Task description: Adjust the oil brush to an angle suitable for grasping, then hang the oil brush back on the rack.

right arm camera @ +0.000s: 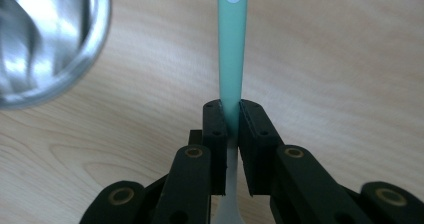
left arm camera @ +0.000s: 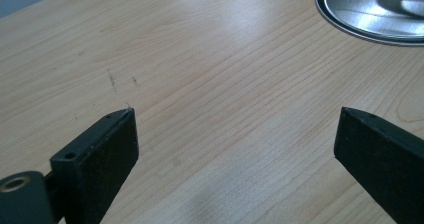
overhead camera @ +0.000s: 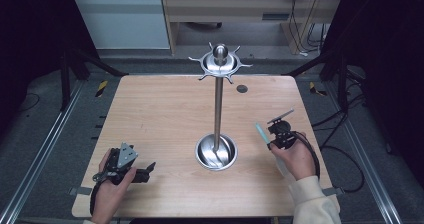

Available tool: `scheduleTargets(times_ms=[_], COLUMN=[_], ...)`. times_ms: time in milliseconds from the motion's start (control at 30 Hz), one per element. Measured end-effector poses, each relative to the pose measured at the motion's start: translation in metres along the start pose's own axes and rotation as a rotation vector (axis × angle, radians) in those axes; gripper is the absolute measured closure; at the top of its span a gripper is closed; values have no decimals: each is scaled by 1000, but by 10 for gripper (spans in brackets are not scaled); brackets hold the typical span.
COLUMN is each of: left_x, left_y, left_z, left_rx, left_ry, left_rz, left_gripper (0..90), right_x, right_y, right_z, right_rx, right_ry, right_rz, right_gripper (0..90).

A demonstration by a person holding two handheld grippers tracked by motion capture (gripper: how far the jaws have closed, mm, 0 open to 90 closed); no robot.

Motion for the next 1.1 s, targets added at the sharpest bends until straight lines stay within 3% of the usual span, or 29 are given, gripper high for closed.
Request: scheduleTargets(times_ms=[67,267,333,400,633,1100], left_x=[0,1,0,0,-1,0], left_y=[1,-1,-1,-1,-2,-1], left_z=[0,0,-1,-1,-2,-2], left_rx=[2,-1,3,0,-10,4], left_ry=[1,2,-3,-2,0,-9], left_rz=[-5,-1,1,2,9,10], left_gripper=[37,37,37,37,36,36], right_x=[7,49,59,67,86,117], right_y=[-1,-5,-3,-5,-8,-3], right_z=[-5,-36,-39,-37,-28,-30], right_rx=[1,-13,-18,-12,-1,27], right_ry=[-21,-177,-227,-261,-320,-427], right_rz=[-4,-20,-47,-31,-32,-25], right_gripper=[824,824,824,824,823,823])
Point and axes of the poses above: each handheld gripper's, and its own axes: x roughly backward along the jaws, z roughly out of its underside, y roughly to its left, the point moved 8 cm from there along -x, roughly forward along the jaws, and after that the axes turned 3 degrees about -x, right-handed, at the moved point
